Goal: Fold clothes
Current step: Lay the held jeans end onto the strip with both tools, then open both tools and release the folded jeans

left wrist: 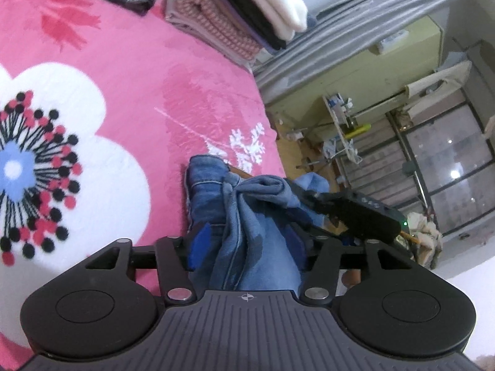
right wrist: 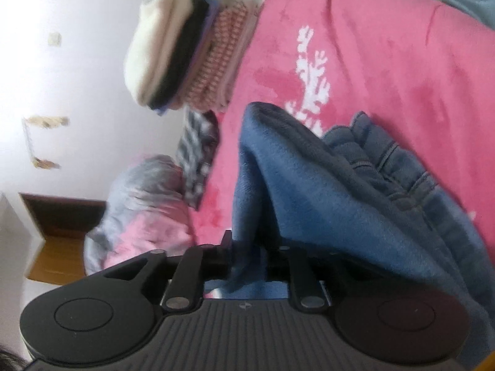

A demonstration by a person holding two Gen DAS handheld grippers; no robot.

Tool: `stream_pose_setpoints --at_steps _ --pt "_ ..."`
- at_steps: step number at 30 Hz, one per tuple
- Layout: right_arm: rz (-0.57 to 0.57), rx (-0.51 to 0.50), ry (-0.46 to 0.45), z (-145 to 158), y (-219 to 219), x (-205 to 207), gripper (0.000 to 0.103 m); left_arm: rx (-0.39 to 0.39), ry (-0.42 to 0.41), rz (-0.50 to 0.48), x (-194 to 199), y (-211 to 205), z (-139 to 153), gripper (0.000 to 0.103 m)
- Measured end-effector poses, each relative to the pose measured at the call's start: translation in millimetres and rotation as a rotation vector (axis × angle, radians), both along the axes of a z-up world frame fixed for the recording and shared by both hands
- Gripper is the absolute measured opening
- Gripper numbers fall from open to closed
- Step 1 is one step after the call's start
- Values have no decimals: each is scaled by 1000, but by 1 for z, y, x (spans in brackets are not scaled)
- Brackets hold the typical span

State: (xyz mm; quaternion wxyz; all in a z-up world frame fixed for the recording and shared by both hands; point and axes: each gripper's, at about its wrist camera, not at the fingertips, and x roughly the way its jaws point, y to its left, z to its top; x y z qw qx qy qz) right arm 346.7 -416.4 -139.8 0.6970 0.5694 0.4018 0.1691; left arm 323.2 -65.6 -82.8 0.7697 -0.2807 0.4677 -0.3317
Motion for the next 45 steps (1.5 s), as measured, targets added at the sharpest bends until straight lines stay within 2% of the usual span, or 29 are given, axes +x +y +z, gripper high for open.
stream_pose_setpoints --at_steps 1,3,6,8,10,12,15,18,20,22,24,27,30,32,34,38,45 --pt "-24 43 -12 -2 -4 -3 33 19 -18 -2 -1 -4 1 57" --pt "-78 113 -43 -3 -11 -10 35 66 -50 1 1 -13 0 57" --pt "-133 144 -72 4 -23 -19 35 169 -70 35 10 -26 -7 56" --pt "-139 143 -101 14 -30 -30 35 181 -60 65 18 -28 -11 56" --pt "-141 101 -129 28 -40 -45 35 170 -60 84 23 -29 -11 56" --pt "-143 17 -140 38 -51 -59 35 173 -78 90 26 -32 -10 56" --pt "-134 -62 -130 38 -59 -55 32 197 -95 92 34 -39 -9 55" --pt "-143 -92 -124 25 -59 -35 22 204 -102 106 41 -42 -11 55" --pt "-154 -104 -121 13 -56 -18 20 211 -106 117 45 -44 -15 55" --pt "-167 -118 -113 0 -54 -2 11 218 -92 124 49 -46 -21 56" --pt "-192 -145 -61 -22 -55 9 0 211 -47 129 54 -45 -30 56" --pt "-217 -148 -37 -40 -54 13 0 198 -3 135 60 -44 -38 57" --pt "-202 -187 -34 -34 -54 14 0 217 -20 122 60 -46 -36 58" --pt "-199 -188 -20 -27 -56 15 0 208 -3 123 59 -42 -33 59" --pt "-228 -188 -14 -14 -66 4 0 196 21 137 57 -33 -26 59" --pt "-269 -258 -24 20 -96 -34 2 201 2 153 41 -13 -7 59" --pt "-310 -221 26 54 -131 -138 2 194 -8 93 -12 24 20 59"
